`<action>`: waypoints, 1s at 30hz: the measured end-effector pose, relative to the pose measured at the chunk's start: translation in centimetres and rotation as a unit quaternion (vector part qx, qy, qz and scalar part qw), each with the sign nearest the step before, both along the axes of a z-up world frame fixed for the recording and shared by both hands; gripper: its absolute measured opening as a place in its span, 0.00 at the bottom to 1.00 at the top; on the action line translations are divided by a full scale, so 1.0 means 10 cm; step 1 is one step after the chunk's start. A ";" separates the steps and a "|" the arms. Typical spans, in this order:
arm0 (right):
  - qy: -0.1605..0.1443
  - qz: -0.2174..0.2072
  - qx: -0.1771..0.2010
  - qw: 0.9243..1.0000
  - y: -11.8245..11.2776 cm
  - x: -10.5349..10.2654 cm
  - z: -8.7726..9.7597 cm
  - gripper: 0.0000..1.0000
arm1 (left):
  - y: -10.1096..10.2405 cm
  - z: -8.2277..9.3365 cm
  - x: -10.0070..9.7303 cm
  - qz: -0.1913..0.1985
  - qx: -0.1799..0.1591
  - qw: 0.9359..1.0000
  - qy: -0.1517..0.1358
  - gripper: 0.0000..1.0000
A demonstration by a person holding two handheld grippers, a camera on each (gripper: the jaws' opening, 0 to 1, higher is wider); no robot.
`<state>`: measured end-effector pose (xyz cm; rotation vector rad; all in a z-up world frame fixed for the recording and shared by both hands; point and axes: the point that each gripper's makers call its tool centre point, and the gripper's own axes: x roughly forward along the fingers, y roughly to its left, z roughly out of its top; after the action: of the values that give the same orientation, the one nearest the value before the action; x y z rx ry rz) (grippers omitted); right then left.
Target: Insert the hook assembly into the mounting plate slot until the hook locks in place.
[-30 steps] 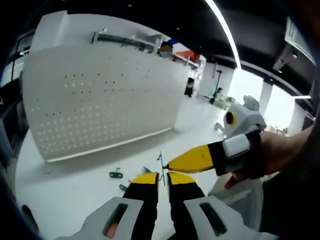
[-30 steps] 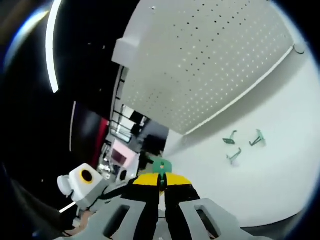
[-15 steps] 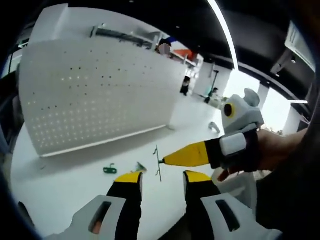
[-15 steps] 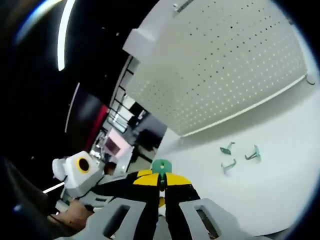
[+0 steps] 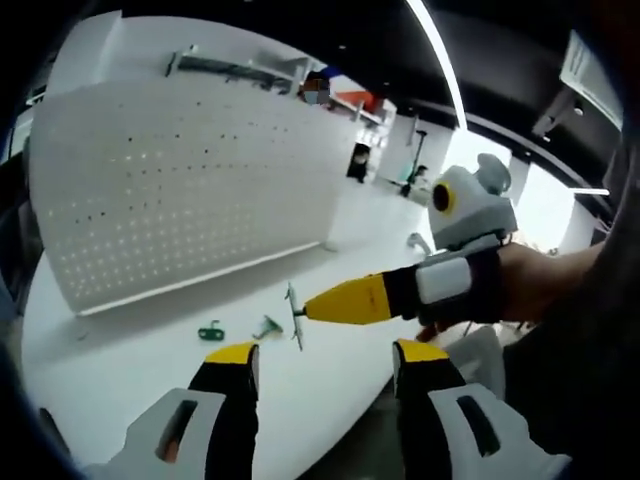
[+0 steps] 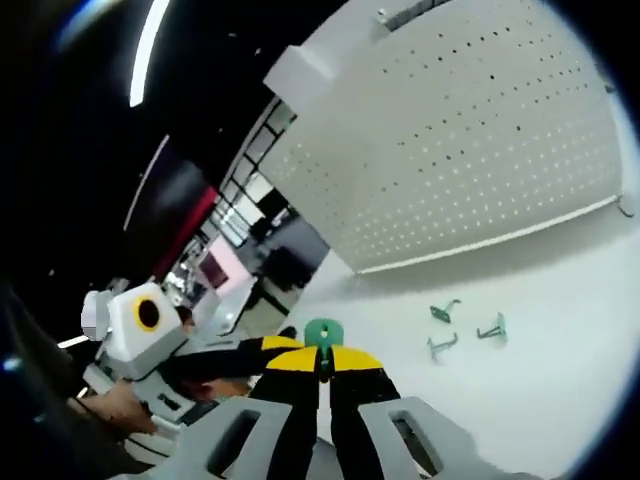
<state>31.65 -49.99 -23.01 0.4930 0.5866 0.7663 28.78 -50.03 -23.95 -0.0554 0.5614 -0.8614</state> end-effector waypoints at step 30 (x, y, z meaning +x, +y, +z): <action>-0.072 0.007 -0.071 0.995 0.04 0.06 0.13 0.00 | 0.02 0.15 -0.06 0.031 -0.022 0.999 -0.010 1.00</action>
<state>32.28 -49.56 -21.67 0.2998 0.5056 0.7608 28.20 -49.85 -22.42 -0.1042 0.5193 -0.8123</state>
